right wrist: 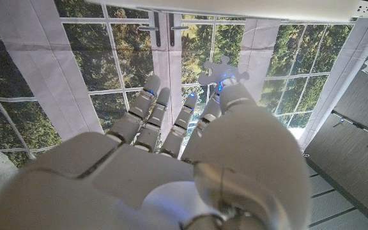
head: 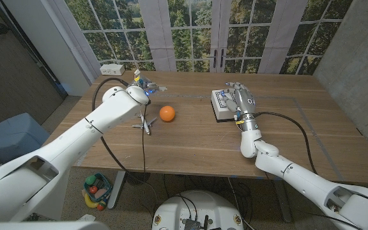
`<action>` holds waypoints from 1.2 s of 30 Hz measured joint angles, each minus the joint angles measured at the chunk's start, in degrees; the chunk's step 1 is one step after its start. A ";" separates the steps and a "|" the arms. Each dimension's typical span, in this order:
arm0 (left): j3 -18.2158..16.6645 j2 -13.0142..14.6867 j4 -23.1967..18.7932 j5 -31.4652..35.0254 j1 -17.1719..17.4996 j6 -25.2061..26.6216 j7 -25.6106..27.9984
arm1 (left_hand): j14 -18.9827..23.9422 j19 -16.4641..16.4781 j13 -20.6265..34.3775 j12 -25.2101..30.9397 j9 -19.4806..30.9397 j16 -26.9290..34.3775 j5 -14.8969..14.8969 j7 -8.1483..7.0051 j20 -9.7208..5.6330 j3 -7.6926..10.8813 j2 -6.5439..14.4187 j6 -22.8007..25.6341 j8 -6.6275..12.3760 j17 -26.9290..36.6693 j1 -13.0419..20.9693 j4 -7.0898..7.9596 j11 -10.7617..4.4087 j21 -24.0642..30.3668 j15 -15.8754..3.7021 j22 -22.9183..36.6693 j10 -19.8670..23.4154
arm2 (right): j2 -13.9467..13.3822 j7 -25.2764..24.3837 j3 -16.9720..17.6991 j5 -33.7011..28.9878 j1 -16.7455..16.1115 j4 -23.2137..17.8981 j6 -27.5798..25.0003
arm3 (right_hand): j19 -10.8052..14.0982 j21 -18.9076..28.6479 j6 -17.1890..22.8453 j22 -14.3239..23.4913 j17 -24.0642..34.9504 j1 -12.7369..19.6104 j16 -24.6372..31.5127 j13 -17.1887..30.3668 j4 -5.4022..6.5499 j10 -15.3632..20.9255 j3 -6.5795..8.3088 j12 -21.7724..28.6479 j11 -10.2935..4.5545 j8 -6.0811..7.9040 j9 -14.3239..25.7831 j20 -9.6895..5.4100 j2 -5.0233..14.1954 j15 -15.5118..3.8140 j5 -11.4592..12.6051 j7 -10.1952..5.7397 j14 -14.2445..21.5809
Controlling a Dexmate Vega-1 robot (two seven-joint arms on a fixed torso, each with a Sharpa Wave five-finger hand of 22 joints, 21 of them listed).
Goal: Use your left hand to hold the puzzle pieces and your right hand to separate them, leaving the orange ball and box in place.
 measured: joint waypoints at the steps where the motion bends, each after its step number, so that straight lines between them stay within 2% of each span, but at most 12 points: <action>1: 0.13 0.11 0.12 0.86 -0.11 -0.53 -0.73 | 0.00 0.00 -0.18 -0.19 0.52 -0.31 -0.25 -0.28 0.00 0.04 0.26 -0.50 0.00 -0.12 -0.26 -0.03 -0.40 0.00 0.00 -0.19 -0.41 | 0.08 -0.06 -0.19 -0.03 0.16 0.30 -0.09 | 0.00 0.00 0.00 0.00 0.00 0.00 0.00 0.00 0.00 0.20 0.00 0.00 -0.20 0.00 0.00 0.00 0.00 0.00 0.00 0.00 0.00; 3: 0.95 0.69 0.81 2.02 -0.74 -1.02 -1.63 | 0.00 0.00 -0.38 -0.30 3.69 -0.82 -0.78 -0.44 0.00 0.04 0.65 -1.57 0.00 -0.27 -0.65 -0.04 -0.71 0.00 0.00 -0.64 -0.94 | 0.26 -0.42 -0.50 -0.13 0.44 0.78 -0.69 | 0.00 0.00 0.00 0.00 0.00 0.00 -0.35 0.00 0.00 0.19 0.00 0.00 -0.19 0.00 0.00 0.00 0.00 0.00 0.00 0.00 0.00; 7: 2.96 1.55 2.17 5.52 -2.15 -1.42 -4.12 | -0.30 0.31 -0.88 -0.64 3.81 -1.75 -1.73 -0.65 -0.30 0.22 1.09 -2.17 -0.01 -0.59 -1.09 -0.21 -0.82 0.00 0.31 -1.32 -1.22 | 0.74 -0.98 -1.22 -0.27 1.13 1.94 -1.93 | 0.00 0.00 0.00 0.00 0.00 0.00 -0.40 0.00 0.00 0.19 0.00 0.00 -0.19 -0.34 -0.01 0.00 0.00 0.00 0.00 0.00 0.00; 11: 7.97 2.70 4.74 10.00 -5.70 -0.94 -7.26 | -0.41 0.06 -1.62 -1.07 5.92 -2.39 -2.24 -0.85 -0.55 1.15 0.94 -2.38 -0.13 -0.79 -1.54 0.27 -0.74 0.00 0.20 -1.93 -1.75 | 1.20 -1.58 -1.97 -0.29 1.85 3.04 -3.56 | 0.00 0.00 0.00 0.00 -0.15 0.00 -0.40 0.00 -0.24 0.19 -0.24 0.00 -0.19 -0.37 -0.01 0.00 -0.01 0.00 0.00 0.00 0.00; 17: 12.42 2.98 6.76 16.04 -8.85 1.27 -11.44 | -0.41 0.06 -1.95 -1.35 5.92 -3.00 -3.11 -0.85 -0.55 1.86 0.85 -2.38 0.11 -1.06 -2.07 0.51 -0.74 0.00 0.20 -2.63 -1.77 | 1.55 -2.30 -2.95 -0.07 2.58 4.10 -6.33 | 0.00 0.00 -0.88 0.00 -0.17 0.00 -0.73 -0.01 -0.24 0.41 -0.24 -0.20 0.03 -0.60 -0.01 0.00 -0.01 0.02 0.00 0.47 0.44; 20: 12.78 2.98 6.91 18.88 -9.11 2.54 -13.50 | -0.40 0.06 -2.46 -1.52 5.92 -3.48 -3.55 -1.06 -0.54 2.10 0.85 -2.59 0.31 -1.29 -2.52 0.28 -0.90 0.00 0.20 -2.95 -1.96 | 1.58 -2.37 -3.34 0.12 2.78 4.29 -7.19 | -0.01 0.00 -1.99 0.00 -0.42 0.01 -0.85 -0.01 -0.48 0.41 0.02 -0.22 0.03 -1.03 0.17 -0.01 0.00 0.02 0.22 0.94 0.43; 21: 15.17 2.97 8.02 19.89 -10.74 2.92 -14.23 | -0.40 0.06 -2.50 -1.52 5.92 -3.48 -3.55 -1.14 -0.54 2.11 0.85 -2.68 0.34 -1.33 -2.52 0.28 -0.83 0.00 0.20 -3.14 -2.04 | 1.58 -2.37 -3.36 0.12 2.79 4.29 -7.19 | -0.02 0.00 -2.09 0.00 -0.42 0.02 -0.92 -0.01 -0.48 0.41 0.02 -0.29 0.03 -1.03 0.27 -0.03 0.01 0.02 0.22 1.05 0.43; 23: 15.17 2.97 8.02 21.16 -10.74 3.36 -15.20 | -0.40 -0.02 -2.78 -1.53 5.92 -3.48 -3.80 -1.14 -0.63 2.11 1.00 -2.68 0.35 -1.32 -2.67 0.28 -0.84 0.00 0.20 -3.22 -2.05 | 1.58 -2.37 -3.57 0.12 2.88 4.30 -7.19 | -0.24 0.00 -2.87 0.00 -0.42 0.41 -1.18 -0.01 -0.48 0.39 0.02 -0.45 0.04 -1.51 0.34 -0.20 0.40 0.02 0.22 1.34 0.43; 25: 18.50 2.69 9.79 23.12 -12.87 4.08 -16.69 | -0.40 -0.12 -2.80 -1.54 5.92 -3.67 -3.99 -1.15 -0.72 2.23 0.92 -2.68 0.35 -1.32 -2.75 0.16 -0.85 0.00 0.20 -3.44 -2.06 | 1.55 -2.38 -3.81 0.39 2.95 4.31 -8.31 | -0.57 0.00 -4.01 0.00 -0.42 0.46 -1.39 -0.01 -0.48 0.17 0.02 -0.66 0.22 -2.00 0.41 0.13 0.45 0.01 0.26 1.55 0.43; 31: 18.50 2.69 9.79 26.91 -12.87 5.75 -19.88 | -0.40 -0.40 -2.62 -1.74 8.77 -4.15 -5.32 -1.35 -0.99 2.31 0.26 -4.55 0.43 -1.16 -4.93 0.20 -1.78 0.00 0.21 -4.26 -3.02 | 1.37 -2.38 -4.17 0.39 2.99 4.03 -8.31 | -0.94 0.00 -8.24 0.00 -0.69 -0.23 -2.03 0.23 -0.22 -1.58 -0.23 -1.32 0.49 -3.72 0.55 -0.10 -0.24 0.01 0.45 1.24 0.42; 32: 21.84 1.84 12.02 27.39 -15.03 5.98 -20.31 | -0.43 -0.42 -2.62 -1.74 8.82 -4.15 -5.56 -1.36 -1.02 2.19 0.02 -4.93 0.40 -0.99 -5.17 0.32 -2.07 -0.01 0.18 -4.45 -3.31 | 1.35 -2.38 -4.21 0.77 2.99 3.98 -9.45 | -0.94 0.00 -9.06 0.00 -0.69 -0.23 -2.03 0.27 -0.22 -1.72 -0.23 -1.33 0.37 -4.03 0.55 -0.10 -0.24 0.01 0.45 1.06 0.42; 36: 23.50 1.14 13.25 29.20 -16.17 7.15 -21.84 | -1.71 -0.97 -2.66 -2.33 8.58 -4.62 -6.72 -1.76 -1.10 1.60 -0.71 -7.62 -0.01 -0.51 -6.62 0.27 -2.45 -0.01 0.21 -5.22 -4.74 | 1.26 -2.38 -4.39 0.98 2.97 3.84 -10.18 | -1.14 0.00 -12.34 0.00 -0.68 -0.23 -2.24 0.27 -0.22 -2.96 -0.23 -1.83 0.84 -5.50 0.55 0.10 -0.24 -0.11 0.45 0.47 0.25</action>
